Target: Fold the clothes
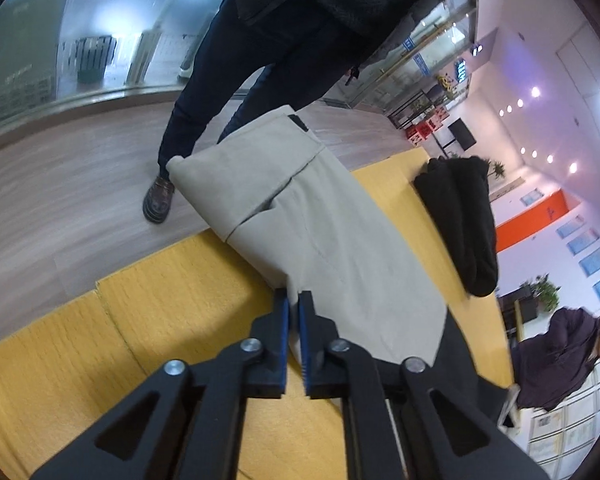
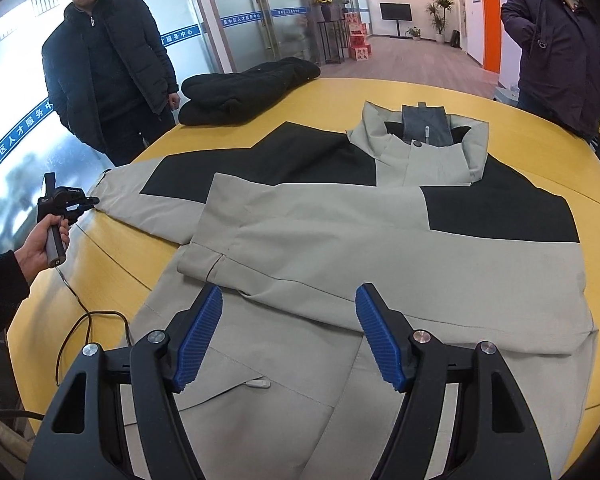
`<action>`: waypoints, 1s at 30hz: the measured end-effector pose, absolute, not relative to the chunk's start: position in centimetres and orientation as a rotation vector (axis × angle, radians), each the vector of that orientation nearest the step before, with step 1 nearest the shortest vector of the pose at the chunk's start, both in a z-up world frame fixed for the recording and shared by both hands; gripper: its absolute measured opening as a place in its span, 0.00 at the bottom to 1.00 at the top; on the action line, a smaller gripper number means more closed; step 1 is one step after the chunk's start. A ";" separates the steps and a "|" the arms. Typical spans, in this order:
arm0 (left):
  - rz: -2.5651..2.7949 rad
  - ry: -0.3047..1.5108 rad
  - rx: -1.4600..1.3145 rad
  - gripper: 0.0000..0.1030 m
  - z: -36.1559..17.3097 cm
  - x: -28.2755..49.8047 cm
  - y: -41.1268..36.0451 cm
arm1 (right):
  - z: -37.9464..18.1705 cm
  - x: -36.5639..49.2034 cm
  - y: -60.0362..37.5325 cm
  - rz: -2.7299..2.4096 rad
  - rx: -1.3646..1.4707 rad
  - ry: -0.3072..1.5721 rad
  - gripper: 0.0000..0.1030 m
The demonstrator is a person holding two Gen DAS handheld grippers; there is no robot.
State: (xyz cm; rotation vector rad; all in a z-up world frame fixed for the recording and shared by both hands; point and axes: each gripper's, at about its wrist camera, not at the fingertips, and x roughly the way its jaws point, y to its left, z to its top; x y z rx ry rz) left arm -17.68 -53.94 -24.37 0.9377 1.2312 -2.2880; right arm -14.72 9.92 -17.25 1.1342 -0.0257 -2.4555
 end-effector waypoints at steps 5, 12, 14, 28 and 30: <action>-2.414 1.315 0.765 0.01 -19.3 -16.5 -51.4 | -16.5 -13.8 11.2 -2.474 1.100 -0.055 0.68; -2.882 1.189 0.670 0.01 -5.5 -17.8 -34.8 | -13.4 -12.4 14.7 -2.520 0.983 -0.146 0.68; -3.005 1.180 0.727 0.01 -3.8 -18.9 -28.3 | -12.3 -12.1 16.1 -2.536 0.944 -0.177 0.68; -3.190 0.830 1.523 0.02 -15.8 -23.9 8.6 | -10.9 -12.7 32.3 -2.673 0.852 -0.450 0.68; -3.194 0.792 1.574 0.02 -17.6 -22.9 11.1 | -12.7 -13.7 34.1 -2.663 0.903 -0.504 0.68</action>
